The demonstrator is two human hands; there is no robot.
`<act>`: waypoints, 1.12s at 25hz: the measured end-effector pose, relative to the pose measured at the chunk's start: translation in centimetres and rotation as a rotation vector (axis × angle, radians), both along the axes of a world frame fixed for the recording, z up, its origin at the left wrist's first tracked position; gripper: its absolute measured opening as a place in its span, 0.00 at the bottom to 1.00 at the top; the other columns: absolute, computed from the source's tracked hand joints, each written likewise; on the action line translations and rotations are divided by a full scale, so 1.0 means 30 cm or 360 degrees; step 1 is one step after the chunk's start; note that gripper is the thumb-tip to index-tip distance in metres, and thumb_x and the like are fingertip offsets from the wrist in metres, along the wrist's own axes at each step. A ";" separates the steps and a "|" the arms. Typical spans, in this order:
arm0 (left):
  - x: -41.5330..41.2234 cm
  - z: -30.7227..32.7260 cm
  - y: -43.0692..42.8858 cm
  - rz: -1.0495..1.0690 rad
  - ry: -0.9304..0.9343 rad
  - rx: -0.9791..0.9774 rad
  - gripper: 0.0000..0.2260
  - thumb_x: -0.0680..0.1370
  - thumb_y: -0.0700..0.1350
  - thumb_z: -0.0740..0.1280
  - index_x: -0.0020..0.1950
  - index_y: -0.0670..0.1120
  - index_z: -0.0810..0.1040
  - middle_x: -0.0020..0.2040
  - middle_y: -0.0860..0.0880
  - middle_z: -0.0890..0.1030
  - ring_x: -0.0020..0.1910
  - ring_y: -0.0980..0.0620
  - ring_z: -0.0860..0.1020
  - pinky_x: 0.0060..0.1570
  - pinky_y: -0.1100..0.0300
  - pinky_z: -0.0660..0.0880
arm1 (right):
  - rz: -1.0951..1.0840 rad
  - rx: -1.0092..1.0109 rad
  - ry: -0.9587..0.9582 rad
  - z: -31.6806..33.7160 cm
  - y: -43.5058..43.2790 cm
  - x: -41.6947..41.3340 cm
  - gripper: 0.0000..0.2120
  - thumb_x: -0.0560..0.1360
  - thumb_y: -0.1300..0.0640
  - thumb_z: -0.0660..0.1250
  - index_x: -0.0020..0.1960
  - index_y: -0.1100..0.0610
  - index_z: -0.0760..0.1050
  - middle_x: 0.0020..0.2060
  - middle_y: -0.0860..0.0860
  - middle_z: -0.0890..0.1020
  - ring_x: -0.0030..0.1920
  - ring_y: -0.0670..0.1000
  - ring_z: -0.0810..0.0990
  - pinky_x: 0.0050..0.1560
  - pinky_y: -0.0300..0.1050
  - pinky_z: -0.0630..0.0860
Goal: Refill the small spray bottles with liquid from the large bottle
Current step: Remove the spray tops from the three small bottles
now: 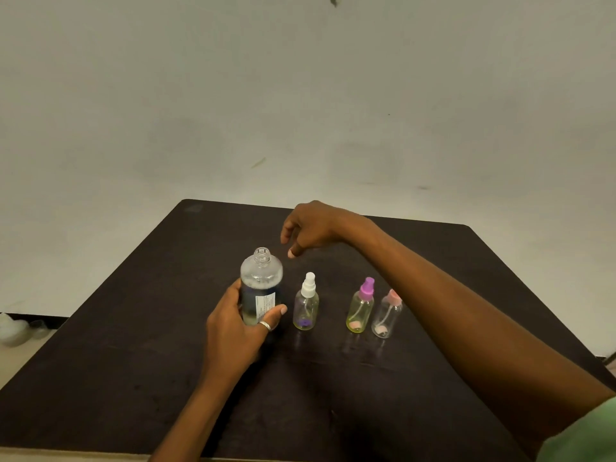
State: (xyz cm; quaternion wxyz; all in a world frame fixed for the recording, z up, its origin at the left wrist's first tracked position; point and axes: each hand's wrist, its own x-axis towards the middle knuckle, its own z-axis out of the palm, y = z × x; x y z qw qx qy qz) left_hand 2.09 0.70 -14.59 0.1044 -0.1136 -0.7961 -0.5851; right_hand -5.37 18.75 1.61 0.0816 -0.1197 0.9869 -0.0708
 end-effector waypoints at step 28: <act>0.212 -0.027 0.220 -0.0131 -0.0023 -0.0105 0.34 0.72 0.55 0.75 0.74 0.51 0.66 0.67 0.57 0.74 0.62 0.60 0.74 0.61 0.61 0.74 | -0.0035 0.0183 0.0047 -0.111 -0.018 0.300 0.08 0.72 0.54 0.72 0.46 0.59 0.83 0.42 0.53 0.85 0.43 0.51 0.83 0.49 0.46 0.81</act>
